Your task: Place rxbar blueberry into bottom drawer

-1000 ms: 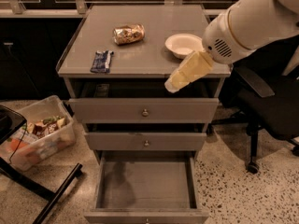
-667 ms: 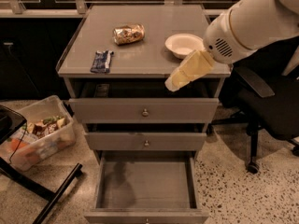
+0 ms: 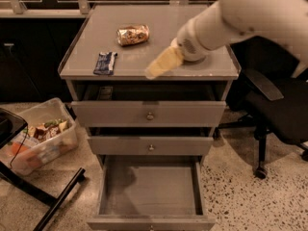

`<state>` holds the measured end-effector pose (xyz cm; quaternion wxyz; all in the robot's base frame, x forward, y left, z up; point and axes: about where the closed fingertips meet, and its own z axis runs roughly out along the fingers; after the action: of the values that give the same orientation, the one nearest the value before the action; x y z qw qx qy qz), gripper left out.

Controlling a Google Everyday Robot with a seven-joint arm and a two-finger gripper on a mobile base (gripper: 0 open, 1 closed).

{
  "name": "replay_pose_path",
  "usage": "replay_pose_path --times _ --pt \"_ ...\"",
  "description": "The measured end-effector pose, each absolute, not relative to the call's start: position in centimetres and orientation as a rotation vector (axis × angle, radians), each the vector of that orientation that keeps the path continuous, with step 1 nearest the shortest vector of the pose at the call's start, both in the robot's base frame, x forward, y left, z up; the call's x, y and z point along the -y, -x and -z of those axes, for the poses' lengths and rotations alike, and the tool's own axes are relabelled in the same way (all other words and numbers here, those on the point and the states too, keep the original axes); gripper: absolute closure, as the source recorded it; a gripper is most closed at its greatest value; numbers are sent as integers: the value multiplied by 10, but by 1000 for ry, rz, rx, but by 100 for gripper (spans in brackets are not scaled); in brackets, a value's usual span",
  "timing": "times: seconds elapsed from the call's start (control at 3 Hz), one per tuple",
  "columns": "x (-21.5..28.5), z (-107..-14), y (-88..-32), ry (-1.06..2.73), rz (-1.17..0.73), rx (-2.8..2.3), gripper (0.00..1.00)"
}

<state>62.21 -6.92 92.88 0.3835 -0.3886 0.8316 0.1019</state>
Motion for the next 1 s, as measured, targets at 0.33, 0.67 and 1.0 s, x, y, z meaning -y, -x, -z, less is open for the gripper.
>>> replay_pose_path --times 0.33,0.67,1.0 --pt "17 -891 -690 1013 -349 -2093 0" --pt "-38 -864 -732 1043 -465 -2047 0" --pt "-86 -856 -746 1086 -557 -1988 0"
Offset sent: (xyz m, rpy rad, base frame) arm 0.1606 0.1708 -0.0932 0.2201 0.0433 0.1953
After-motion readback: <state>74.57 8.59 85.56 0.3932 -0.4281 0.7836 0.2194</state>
